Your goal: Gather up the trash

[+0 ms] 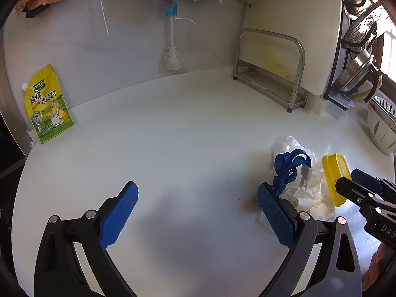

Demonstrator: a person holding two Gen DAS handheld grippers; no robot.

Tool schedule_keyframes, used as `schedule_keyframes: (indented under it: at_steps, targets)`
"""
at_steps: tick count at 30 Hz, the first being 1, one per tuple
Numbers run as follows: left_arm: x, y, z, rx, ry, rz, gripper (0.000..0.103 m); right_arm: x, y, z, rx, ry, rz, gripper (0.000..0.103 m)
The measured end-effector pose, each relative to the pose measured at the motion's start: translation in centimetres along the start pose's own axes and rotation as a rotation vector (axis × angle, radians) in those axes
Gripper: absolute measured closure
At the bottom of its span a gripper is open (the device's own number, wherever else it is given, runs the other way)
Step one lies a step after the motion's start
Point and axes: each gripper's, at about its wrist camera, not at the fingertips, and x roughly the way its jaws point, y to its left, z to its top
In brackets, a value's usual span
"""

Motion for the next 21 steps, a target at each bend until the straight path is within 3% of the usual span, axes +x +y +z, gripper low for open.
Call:
schedule_keyframes:
  at_steps: [7,9,14,21]
  targets:
    - [0.4,-1.5,0.1,0.032,0.003,-0.031,0.008,-1.4,-2.0,0.0,0.068,-0.046,-0.019,0.043]
    - [0.5,-2.2,0.4,0.042,0.0,-0.038,0.008,-1.4,-2.5,0.1,0.086,-0.031,-0.01,0.064]
    - [1.0,-3.5,0.9,0.04,0.008,-0.085,0.008,-1.2,-3.0,-0.1,0.101,-0.023,-0.008,0.065]
    - [1.7,-4.3,1.3,0.038,0.014,-0.083,0.008,-1.1,-2.7,-0.3,0.074,-0.014,-0.019,0.065]
